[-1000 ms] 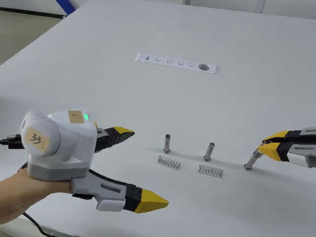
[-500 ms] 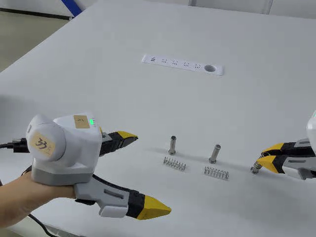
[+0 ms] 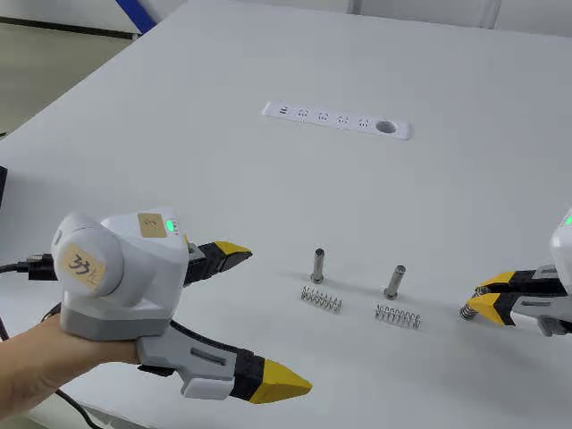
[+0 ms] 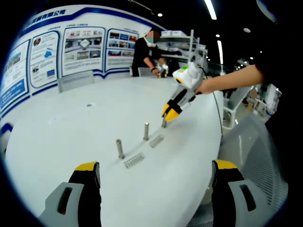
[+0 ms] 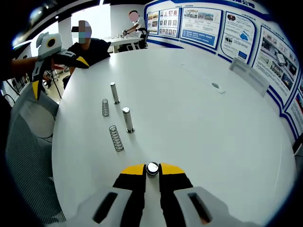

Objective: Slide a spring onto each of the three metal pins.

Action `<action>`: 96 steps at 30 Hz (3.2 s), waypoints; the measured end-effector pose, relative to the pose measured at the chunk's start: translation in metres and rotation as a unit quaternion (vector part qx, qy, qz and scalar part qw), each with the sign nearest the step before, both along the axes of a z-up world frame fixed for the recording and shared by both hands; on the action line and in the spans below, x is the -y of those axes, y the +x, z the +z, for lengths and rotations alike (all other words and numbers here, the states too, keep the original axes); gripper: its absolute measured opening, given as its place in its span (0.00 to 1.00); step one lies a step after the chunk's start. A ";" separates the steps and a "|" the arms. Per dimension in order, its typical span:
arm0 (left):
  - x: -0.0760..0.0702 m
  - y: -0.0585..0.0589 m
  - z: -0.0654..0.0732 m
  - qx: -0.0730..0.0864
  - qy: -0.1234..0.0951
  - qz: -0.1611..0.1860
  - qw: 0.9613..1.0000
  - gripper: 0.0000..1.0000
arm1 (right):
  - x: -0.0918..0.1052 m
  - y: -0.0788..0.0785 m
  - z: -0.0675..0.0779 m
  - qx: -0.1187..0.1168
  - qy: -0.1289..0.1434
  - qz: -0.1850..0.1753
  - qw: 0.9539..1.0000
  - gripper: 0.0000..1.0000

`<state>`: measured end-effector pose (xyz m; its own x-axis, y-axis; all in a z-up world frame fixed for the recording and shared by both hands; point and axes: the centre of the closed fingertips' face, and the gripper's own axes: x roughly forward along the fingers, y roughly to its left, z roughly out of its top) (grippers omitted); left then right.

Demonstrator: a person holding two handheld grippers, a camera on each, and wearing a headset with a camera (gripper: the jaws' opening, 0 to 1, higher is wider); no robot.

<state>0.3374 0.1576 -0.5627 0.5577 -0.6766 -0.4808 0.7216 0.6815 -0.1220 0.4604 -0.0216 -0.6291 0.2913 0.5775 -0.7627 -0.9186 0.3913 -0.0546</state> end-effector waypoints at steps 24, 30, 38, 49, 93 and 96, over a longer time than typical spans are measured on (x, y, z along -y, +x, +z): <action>-0.003 -0.007 0.001 -0.005 -0.005 0.010 1.000 1.00 | -0.002 -0.001 0.014 0.020 0.010 0.011 1.000 0.17; -0.004 -0.007 0.005 0.000 -0.009 0.013 1.000 1.00 | -0.008 0.004 0.046 0.050 0.060 -0.010 0.997 0.18; -0.003 -0.007 0.002 -0.003 -0.012 0.013 1.000 1.00 | -0.043 -0.024 0.059 0.036 0.100 0.034 0.994 0.18; -0.010 -0.005 -0.001 -0.006 -0.015 0.021 1.000 0.99 | -0.058 -0.043 0.005 0.027 0.029 0.097 0.995 0.18; -0.007 -0.004 0.000 -0.013 0.000 0.011 1.000 0.95 | -0.076 -0.057 -0.002 -0.006 0.024 0.150 0.988 0.10; 0.000 0.000 0.004 -0.006 -0.002 0.002 1.000 0.92 | -0.079 -0.063 0.018 0.012 0.026 0.174 0.984 0.10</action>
<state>0.3370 0.1580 -0.5584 0.5536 -0.6764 -0.4858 0.7178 0.6834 -0.1334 0.3976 0.0571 -0.6111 0.0865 0.6834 -0.7249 -0.9962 0.0559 -0.0662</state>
